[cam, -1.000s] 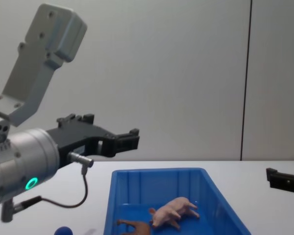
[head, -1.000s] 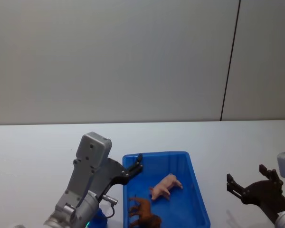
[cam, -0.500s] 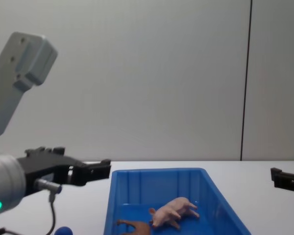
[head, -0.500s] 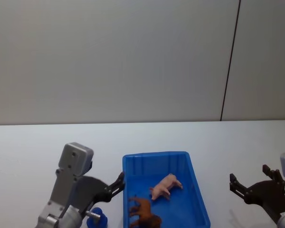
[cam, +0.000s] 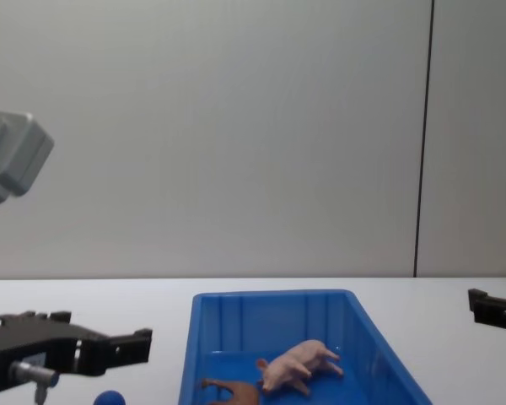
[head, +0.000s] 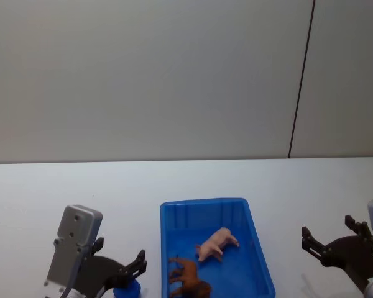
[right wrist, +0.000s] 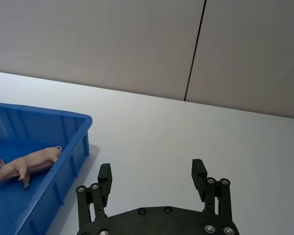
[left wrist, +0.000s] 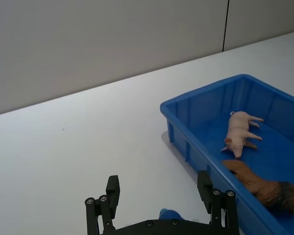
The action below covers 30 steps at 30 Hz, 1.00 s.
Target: Pick up the two dolls from the table and place them into the box.
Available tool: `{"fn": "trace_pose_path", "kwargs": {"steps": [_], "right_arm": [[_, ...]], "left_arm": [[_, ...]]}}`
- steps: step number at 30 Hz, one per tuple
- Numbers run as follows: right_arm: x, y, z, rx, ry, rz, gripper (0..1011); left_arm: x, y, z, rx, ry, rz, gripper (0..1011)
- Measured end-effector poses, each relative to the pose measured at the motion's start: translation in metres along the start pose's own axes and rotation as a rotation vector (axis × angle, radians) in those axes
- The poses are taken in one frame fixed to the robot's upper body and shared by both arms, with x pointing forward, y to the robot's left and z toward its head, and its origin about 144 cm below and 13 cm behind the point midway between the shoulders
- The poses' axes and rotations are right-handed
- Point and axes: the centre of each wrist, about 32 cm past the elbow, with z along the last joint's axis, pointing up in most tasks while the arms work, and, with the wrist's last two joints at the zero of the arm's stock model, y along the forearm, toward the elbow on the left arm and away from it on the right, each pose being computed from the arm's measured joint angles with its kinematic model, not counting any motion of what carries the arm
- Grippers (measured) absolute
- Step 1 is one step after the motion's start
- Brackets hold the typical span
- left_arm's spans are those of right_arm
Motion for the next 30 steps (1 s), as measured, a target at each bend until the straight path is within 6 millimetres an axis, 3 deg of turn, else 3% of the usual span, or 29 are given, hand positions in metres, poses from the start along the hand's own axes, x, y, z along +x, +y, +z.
{"fn": "trace_pose_path", "kwargs": {"steps": [21, 28, 30], "right_arm": [[0.0, 0.0, 0.0, -0.001, 0.0, -0.003, 1001], [0.0, 0.0, 0.0, -0.001, 0.0, -0.002, 1001], [0.0, 0.0, 0.0, -0.001, 0.0, -0.002, 1001]], "left_arm": [[0.011, 0.003, -0.029, 0.105, 0.029, -0.018, 1002], [0.012, -0.002, -0.033, 0.11, 0.022, -0.043, 882], [0.012, -0.004, -0.035, 0.109, 0.019, -0.055, 793]]}}
